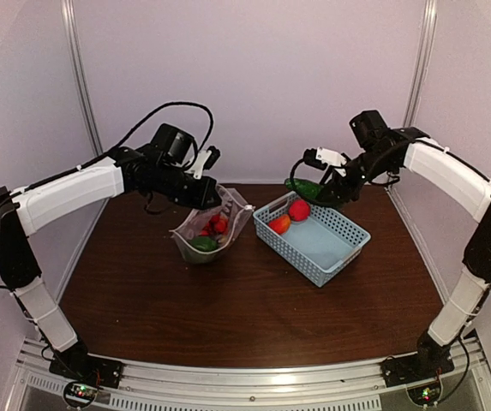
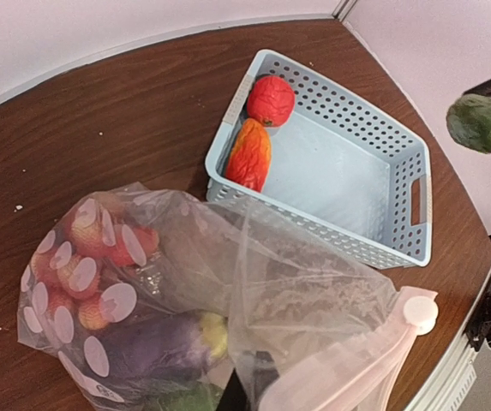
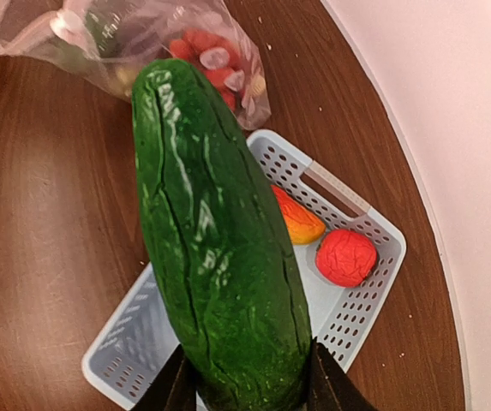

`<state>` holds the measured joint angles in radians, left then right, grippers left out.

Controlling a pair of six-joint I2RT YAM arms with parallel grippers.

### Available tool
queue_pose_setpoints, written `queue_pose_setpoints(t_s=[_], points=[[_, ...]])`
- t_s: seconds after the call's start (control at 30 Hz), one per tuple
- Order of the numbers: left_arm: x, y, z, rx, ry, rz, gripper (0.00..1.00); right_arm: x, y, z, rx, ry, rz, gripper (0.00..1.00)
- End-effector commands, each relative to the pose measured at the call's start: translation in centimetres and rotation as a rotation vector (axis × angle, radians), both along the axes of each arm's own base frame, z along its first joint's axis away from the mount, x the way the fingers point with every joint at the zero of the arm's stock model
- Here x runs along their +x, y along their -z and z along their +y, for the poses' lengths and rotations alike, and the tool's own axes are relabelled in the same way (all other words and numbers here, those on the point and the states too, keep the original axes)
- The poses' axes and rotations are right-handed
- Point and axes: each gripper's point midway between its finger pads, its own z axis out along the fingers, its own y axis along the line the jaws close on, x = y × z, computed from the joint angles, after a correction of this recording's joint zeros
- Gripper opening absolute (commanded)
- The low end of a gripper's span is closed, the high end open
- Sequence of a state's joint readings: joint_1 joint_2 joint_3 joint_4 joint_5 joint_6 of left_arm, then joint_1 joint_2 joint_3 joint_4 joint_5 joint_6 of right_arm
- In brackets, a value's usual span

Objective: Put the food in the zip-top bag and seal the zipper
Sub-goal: Place the fake vegetable in the zipper food storage bag.

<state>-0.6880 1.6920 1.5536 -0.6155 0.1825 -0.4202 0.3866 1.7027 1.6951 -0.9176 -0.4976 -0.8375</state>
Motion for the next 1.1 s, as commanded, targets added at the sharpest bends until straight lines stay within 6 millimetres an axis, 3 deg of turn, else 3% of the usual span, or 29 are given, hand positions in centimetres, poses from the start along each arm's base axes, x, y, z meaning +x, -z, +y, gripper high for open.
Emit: queue_pose_setpoints(t_s=[0.0, 0.13, 0.23, 0.37, 0.6, 0.8, 0.93, 1.07], points=[[0.0, -2.7, -0.7, -0.129, -0.01, -0.027, 0.0, -4.7, -4.9, 1.5, 0.172, -0.052, 0.056, 0.29], [0.1, -2.8, -0.7, -0.149, -0.035, -0.015, 0.0, -7.6, -7.3, 2.8, 0.249, -0.095, 0.028, 0.29], [0.1, -2.9, -0.8, -0.164, -0.046, -0.007, 0.0, -9.8, -7.4, 4.4, 0.256, -0.152, 0.041, 0.29], [0.0, -2.8, -1.2, -0.189, -0.042, 0.01, 0.0, -12.3, -6.6, 8.1, 0.251, -0.25, 0.07, 0.29], [0.0, -3.1, -1.7, -0.215, -0.03, 0.025, 0.0, -16.7, -8.2, 14.7, 0.288, -0.452, 0.065, 0.29], [-0.4, -2.6, -2.5, -0.247, -0.005, 0.069, 0.0, -16.7, -7.5, 18.4, 0.306, -0.525, 0.03, 0.28], [-0.6, -2.8, -2.5, -0.249, 0.003, 0.073, 0.0, -15.0, -6.0, 19.7, 0.281, -0.517, -0.012, 0.27], [-0.9, -3.1, -2.8, -0.259, 0.027, 0.079, 0.0, -14.5, -6.0, 20.6, 0.297, -0.55, -0.043, 0.27]])
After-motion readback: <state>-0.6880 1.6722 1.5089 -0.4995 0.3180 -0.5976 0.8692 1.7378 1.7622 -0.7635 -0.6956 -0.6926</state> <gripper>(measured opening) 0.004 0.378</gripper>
